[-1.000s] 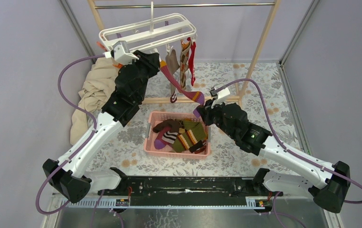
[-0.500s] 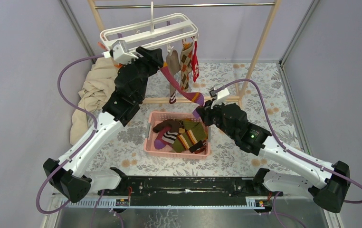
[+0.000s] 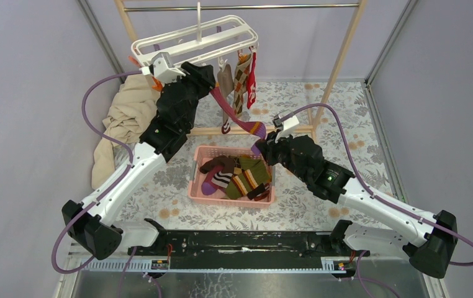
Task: Remove the socks clipped to the hanger
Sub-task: Remove the sock from the hanger.
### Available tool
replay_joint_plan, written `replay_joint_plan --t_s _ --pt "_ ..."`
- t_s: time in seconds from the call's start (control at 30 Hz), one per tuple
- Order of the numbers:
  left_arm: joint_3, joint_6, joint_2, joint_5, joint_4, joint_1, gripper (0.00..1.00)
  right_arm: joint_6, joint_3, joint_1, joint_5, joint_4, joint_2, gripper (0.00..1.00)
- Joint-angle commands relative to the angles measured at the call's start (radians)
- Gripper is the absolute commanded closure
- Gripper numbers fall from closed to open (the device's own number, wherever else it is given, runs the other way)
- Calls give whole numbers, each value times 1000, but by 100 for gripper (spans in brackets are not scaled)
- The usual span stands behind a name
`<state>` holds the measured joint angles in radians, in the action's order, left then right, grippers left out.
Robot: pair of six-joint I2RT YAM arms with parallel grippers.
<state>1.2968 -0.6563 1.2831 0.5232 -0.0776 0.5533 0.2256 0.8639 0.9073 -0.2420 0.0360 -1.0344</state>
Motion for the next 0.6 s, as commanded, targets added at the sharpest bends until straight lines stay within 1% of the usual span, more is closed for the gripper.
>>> replay_joint_plan --t_s 0.0,0.23,0.27,0.3,0.33,0.4,0.43,0.5,0.57 --pt "30 5 -11 45 -76 -7 44 0 -5 7 10 51 -1 100" --pt "15 4 -21 61 -89 -7 40 0 -13 7 11 52 -4 100" --pt "14 6 -22 64 -90 -8 42 0 -14 7 12 51 -4 100" --pt "14 6 -22 65 -91 -7 44 0 -15 7 12 51 -3 100" --pt "14 7 -22 66 -91 -7 48 0 -17 7 13 52 -4 100" --pt "14 13 -23 66 -91 -7 60 1 -19 7 14 51 -5 100" --pt "17 16 -21 67 -89 -7 64 3 -20 7 15 51 -4 100" --pt "22 18 -19 68 -84 -7 69 2 -21 7 18 51 -5 100" --pt "22 20 -21 69 -81 -7 70 3 -23 7 21 48 -3 100"
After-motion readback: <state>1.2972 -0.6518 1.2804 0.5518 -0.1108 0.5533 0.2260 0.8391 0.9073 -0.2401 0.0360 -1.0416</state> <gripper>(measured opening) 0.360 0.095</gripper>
